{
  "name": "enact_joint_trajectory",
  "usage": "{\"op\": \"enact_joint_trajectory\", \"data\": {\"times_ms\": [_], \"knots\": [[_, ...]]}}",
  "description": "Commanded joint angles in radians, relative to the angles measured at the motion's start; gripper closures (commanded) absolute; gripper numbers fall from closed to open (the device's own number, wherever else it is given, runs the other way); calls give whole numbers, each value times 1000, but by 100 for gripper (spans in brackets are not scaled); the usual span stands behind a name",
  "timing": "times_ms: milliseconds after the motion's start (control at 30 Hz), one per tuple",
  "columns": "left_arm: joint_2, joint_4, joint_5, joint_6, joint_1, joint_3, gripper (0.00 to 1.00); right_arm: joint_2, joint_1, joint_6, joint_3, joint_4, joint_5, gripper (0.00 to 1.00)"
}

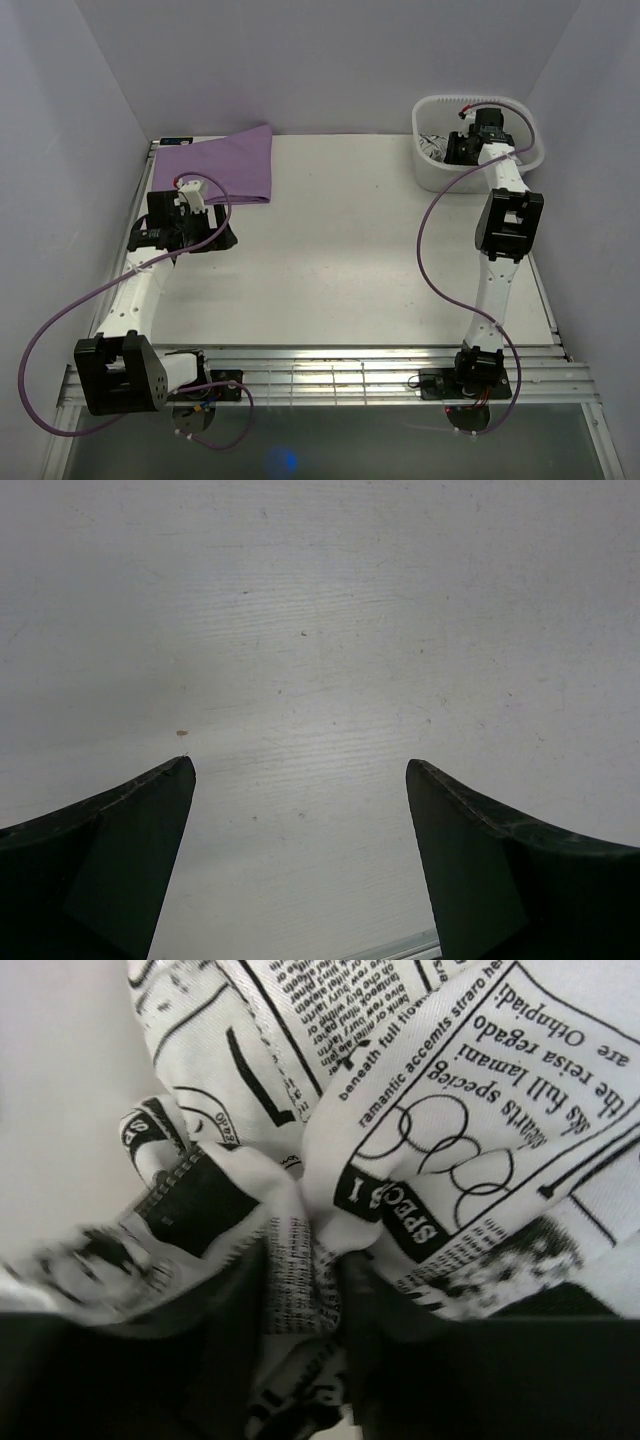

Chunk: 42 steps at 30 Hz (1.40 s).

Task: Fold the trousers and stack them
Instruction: Grab the trousers from the pile, then move the trousers to the center of the board

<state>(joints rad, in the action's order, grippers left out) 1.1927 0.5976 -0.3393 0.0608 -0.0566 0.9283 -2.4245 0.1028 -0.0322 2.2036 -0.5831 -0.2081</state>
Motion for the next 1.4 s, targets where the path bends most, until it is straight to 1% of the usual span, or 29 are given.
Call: {"op": "enact_joint_trajectory", "data": {"times_ms": [0, 33, 67, 100, 200, 300, 333, 367, 400, 433, 467, 500, 533, 567, 633, 700, 733, 767, 900, 933, 1067, 1100, 1267, 1367], "knots": [[-45, -12, 16, 8, -2, -11, 2, -57, -8, -41, 27, -66, 32, 70], [-47, -12, 19, 8, -2, -13, 2, -59, -9, -55, 39, -63, 30, 78], [-48, -12, 20, 8, -2, -16, 2, -54, -11, -58, 45, -60, 27, 89], [-48, -12, 20, 8, -2, -14, 2, -47, -11, -61, 51, -55, 13, 92], [-42, -12, 13, 8, -2, -10, 2, 11, -11, -55, 82, -18, -17, 92], [-28, -12, 10, 11, -3, 3, 2, 143, -11, -51, 27, 124, -2, 92], [-25, -12, 10, 11, -2, 7, 2, 224, -11, -46, 3, 222, 9, 92], [-21, -12, 16, 14, -2, 10, 2, 266, -11, -35, -24, 276, 21, 92], [-16, -12, 19, 16, -2, 17, 2, 310, -11, -23, -86, 332, 60, 92], [-12, -10, 22, 17, -2, 18, 2, 387, -11, -15, -116, 389, 82, 92], [-8, -12, 29, 19, -2, 21, 2, 421, -12, -14, -143, 496, 99, 92], [-1, -12, 32, 20, -2, 23, 2, 479, -11, -14, -183, 549, 134, 92], [2, -13, 33, 22, -2, 30, 2, 502, -11, -12, -192, 599, 163, 92], [7, -12, 33, 22, -2, 35, 2, 519, -11, -12, -194, 680, 180, 92], [18, -10, 28, 25, -2, 55, 2, 547, -11, -12, -139, 724, 241, 92], [21, -10, 26, 27, -2, 64, 2, 570, -11, 20, -73, 741, 248, 92], [21, -10, 26, 30, -2, 69, 2, 582, -11, 25, -14, 746, 242, 92], [21, -10, 28, 33, -2, 76, 2, 599, -11, 56, 5, 753, 231, 92], [13, -16, 37, 40, -2, 76, 2, 734, -15, 170, -4, 833, 127, 92], [10, -19, 40, 43, -2, 75, 2, 792, -21, 205, -18, 848, 110, 92], [-7, -30, 52, 50, -2, 66, 2, 935, -34, 257, -143, 933, 36, 92], [-7, -30, 54, 50, -2, 63, 2, 976, -37, 273, -151, 945, 0, 92], [-34, -47, 40, 47, -2, 64, 2, 1061, -67, 340, -202, 1002, -131, 92], [-48, -68, 22, 53, -2, 63, 2, 1110, -113, 356, -292, 979, -217, 92]]}}
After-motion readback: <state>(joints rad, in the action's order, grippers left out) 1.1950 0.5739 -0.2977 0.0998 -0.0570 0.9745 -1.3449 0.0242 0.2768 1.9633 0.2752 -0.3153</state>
